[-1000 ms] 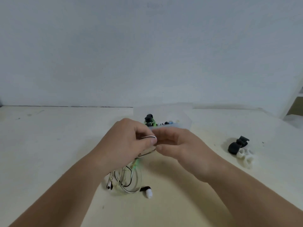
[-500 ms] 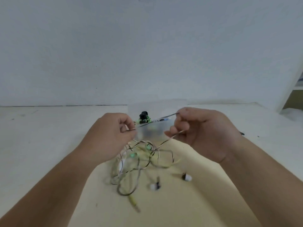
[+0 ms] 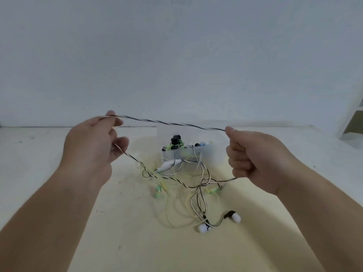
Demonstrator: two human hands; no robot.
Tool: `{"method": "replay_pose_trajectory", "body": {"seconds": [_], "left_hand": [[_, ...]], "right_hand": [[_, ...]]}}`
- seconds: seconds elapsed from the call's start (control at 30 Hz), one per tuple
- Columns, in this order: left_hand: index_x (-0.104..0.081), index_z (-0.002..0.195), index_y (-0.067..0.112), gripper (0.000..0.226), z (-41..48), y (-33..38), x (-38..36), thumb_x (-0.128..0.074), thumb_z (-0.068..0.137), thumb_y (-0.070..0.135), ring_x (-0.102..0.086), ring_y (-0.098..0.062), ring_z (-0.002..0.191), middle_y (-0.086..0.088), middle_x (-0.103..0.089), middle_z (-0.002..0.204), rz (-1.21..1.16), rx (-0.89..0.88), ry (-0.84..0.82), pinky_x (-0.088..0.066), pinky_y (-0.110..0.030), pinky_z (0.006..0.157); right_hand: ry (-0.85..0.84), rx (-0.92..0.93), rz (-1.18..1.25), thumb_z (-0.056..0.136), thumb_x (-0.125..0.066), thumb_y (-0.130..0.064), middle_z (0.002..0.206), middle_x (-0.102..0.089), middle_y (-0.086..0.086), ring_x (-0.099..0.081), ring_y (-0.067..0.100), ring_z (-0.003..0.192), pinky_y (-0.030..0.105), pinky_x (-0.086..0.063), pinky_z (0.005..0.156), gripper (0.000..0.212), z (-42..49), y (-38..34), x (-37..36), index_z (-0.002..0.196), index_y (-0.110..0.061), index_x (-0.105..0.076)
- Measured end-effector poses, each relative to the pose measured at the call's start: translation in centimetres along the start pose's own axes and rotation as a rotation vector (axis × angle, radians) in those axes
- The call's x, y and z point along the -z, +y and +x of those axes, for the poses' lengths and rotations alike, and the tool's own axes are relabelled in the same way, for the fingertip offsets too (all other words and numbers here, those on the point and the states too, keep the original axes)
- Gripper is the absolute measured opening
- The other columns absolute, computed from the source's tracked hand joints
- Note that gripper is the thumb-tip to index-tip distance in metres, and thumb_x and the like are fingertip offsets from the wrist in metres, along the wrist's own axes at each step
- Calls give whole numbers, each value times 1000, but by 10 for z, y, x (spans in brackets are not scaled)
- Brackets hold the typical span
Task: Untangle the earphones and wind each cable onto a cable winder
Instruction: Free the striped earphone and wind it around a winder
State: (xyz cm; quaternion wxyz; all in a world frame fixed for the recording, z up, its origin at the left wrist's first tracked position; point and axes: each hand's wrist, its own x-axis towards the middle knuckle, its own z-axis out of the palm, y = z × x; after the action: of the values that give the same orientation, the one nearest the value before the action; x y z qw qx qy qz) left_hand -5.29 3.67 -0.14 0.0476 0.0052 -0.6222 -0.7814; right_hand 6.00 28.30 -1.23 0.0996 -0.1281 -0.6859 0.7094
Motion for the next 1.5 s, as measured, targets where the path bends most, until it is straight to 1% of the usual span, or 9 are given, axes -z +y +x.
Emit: {"method": "replay_pose_trajectory", "body": {"seconds": [0.17, 0.43, 0.67, 0.8, 1.0, 1.2, 1.27, 1.4, 1.5], "left_hand": [[-53, 67, 16, 48, -8, 3, -1, -72, 81, 58, -20, -14, 41, 8, -25, 44, 54, -10, -21, -18, -23, 45], [-57, 63, 16, 39, -4, -7, 3, -77, 81, 44, -49, -26, 53, 3, -55, 54, 640, -525, 289, -43, -32, 60], [-45, 56, 16, 64, -9, 7, 1, -59, 79, 74, -27, -15, 35, 3, -21, 44, -95, 284, -148, -28, -19, 41], [-50, 62, 16, 34, 2, 1, 14, -79, 76, 26, -24, -20, 43, 1, -32, 46, 424, -202, 123, -22, -23, 49], [-59, 77, 40, 15, 16, 0, 29, -63, 63, 37, -63, -36, 62, 1, -61, 64, 715, -461, 346, -57, -46, 62], [-56, 80, 36, 16, 16, -1, 32, -61, 69, 45, -63, -37, 61, 2, -61, 62, 842, -579, 395, -58, -49, 62], [-57, 79, 34, 15, 13, 2, 31, -62, 70, 45, -63, -36, 61, 2, -60, 61, 850, -552, 379, -58, -46, 64], [-68, 74, 22, 9, 0, 1, 15, -76, 78, 20, -53, -25, 58, 1, -60, 65, 788, -323, 35, -40, -27, 58], [-68, 96, 25, 34, -14, -12, -1, -70, 79, -5, -61, -17, 81, 0, -64, 92, 783, -215, -302, -47, -28, 69]], "right_hand": [[-43, -1, 130, 102, -46, -42, 56, -27, 2, -16, 17, 51, 26, -17, 44, 49, -2, -1, -1, 61, -18, -35], [323, 223, 67, 101, -52, -34, 52, -28, -1, -17, 19, 51, 31, -16, 48, 48, -5, -11, 9, 60, -18, -33], [156, 252, -353, 90, -65, -42, 48, -33, -5, -23, 20, 51, 28, -20, 50, 50, -5, -8, 12, 56, -11, -45], [-25, 217, -699, 73, -85, -26, 48, -36, -9, -28, 13, 45, 22, -23, 43, 24, -11, -13, 23, 68, -12, -65], [-39, 104, -1016, 82, -78, -24, 40, -38, -9, -31, 7, 33, 13, -26, 37, 21, -5, -9, 29, 64, -18, -71], [248, 181, -1102, 91, -68, -26, 51, -60, -5, -44, 8, 28, 21, -32, 40, 18, 0, -8, 32, 74, -20, -68], [284, 202, -1004, 91, -66, -25, 75, -68, 11, -52, 17, 42, 22, -38, 46, 19, 1, -7, 30, 77, -12, -69], [-22, 164, -15, 99, -45, -8, 98, -72, 27, -71, 35, 85, 46, -57, 82, 23, -5, -10, 11, 84, 1, -60], [-187, 133, 162, 101, -37, -7, 101, -70, 30, -71, 44, 86, 44, -59, 75, 26, -9, -10, 0, 98, 10, -55]]}}
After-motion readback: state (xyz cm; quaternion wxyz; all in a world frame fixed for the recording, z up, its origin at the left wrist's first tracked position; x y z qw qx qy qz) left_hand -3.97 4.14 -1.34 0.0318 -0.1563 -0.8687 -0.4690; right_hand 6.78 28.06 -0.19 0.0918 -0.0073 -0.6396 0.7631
